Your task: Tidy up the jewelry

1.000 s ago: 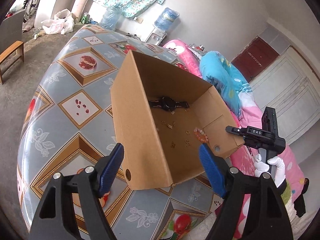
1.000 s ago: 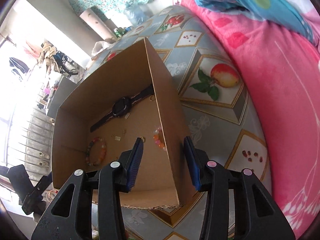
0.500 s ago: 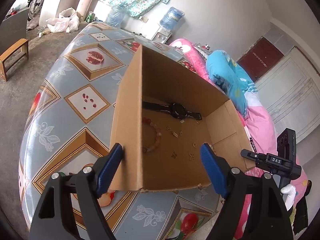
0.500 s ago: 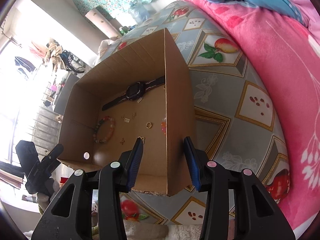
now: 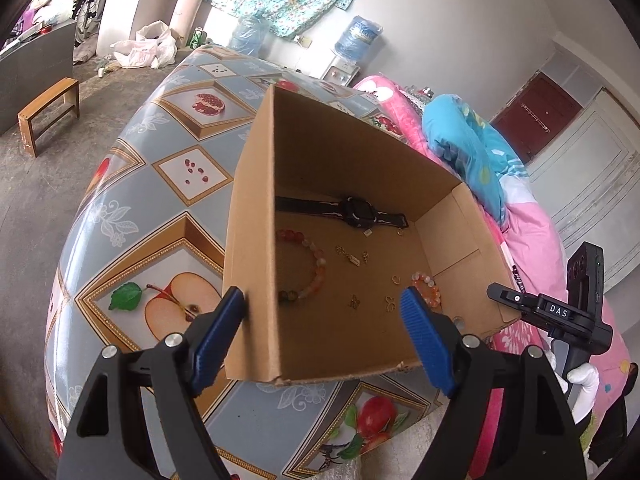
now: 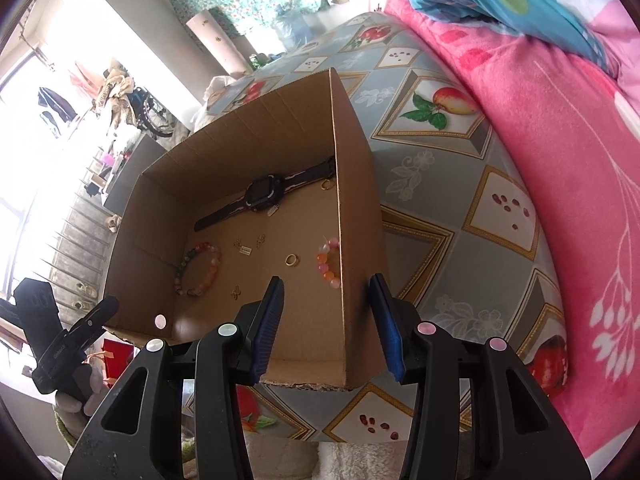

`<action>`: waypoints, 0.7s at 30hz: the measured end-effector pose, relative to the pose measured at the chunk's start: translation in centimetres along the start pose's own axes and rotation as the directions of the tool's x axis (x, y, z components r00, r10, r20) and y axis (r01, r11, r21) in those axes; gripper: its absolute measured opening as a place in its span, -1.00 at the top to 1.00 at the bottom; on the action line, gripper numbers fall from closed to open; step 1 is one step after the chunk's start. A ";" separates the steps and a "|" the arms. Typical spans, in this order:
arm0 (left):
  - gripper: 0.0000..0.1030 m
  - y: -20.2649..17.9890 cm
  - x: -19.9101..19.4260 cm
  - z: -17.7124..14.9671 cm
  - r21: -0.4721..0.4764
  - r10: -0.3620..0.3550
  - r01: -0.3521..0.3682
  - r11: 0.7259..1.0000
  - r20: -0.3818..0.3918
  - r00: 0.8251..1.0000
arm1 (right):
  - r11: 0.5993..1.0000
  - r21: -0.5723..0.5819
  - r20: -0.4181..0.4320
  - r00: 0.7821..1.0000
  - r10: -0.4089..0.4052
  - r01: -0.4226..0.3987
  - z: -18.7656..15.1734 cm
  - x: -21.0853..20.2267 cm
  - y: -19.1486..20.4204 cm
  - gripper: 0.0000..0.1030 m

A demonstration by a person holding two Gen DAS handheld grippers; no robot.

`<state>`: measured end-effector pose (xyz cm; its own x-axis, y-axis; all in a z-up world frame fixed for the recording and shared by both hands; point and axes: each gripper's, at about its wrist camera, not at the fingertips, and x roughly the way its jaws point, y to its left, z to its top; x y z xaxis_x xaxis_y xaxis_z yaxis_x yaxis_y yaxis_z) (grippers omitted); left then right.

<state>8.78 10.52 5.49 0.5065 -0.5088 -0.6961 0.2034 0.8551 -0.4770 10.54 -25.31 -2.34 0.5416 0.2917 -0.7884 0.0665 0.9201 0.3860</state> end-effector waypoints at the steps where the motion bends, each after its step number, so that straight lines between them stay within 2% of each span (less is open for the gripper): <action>1: -0.51 -0.2 -0.2 -0.4 -0.004 0.003 -0.003 1.000 0.000 1.000 | 1.000 0.003 0.003 1.000 0.007 -0.007 -0.2 -0.1 -0.1 0.15; 8: -0.51 -1.2 -1.0 -2.1 0.001 0.042 -0.043 0.999 0.047 0.998 | 0.999 -0.016 0.037 0.998 0.043 -0.042 -1.1 -0.8 -0.6 0.15; 10: -0.51 -1.5 -2.0 -2.4 0.000 0.065 -0.066 0.998 0.104 0.992 | 0.999 -0.034 0.063 0.997 0.040 -0.038 -1.5 -1.2 -0.4 0.15; 12: -0.51 -2.2 -3.3 -2.9 0.023 0.107 -0.112 0.993 0.171 0.979 | 0.998 -0.054 0.122 0.992 0.022 -0.015 -2.2 -2.1 -0.3 0.03; 14: -0.53 -2.9 -4.5 -3.5 0.045 0.135 -0.149 0.988 0.227 0.965 | 0.997 -0.070 0.207 0.978 -0.003 0.018 -3.4 -3.5 -0.2 -0.08; 17: -0.60 -4.1 -5.9 -4.5 0.083 0.172 -0.203 0.976 0.286 0.943 | 0.994 -0.094 0.330 0.944 -0.026 0.060 -5.7 -5.6 0.0 -0.30; 19: -0.69 -4.9 -6.6 -5.1 0.101 0.196 -0.238 0.966 0.317 0.928 | 0.990 -0.110 0.383 0.923 -0.044 0.092 -7.3 -6.6 0.4 -0.34; 21: -0.78 -5.7 -7.2 -5.8 0.113 0.228 -0.280 0.953 0.337 0.913 | 0.984 -0.133 0.429 0.902 -0.050 0.118 -8.9 -7.5 0.9 -0.46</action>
<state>-0.84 8.71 10.10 0.7917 -0.2362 -0.5634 0.1472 0.9688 -0.1992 -0.88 -24.37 -0.34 0.8445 0.1046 -0.5253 0.0178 0.9747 0.2228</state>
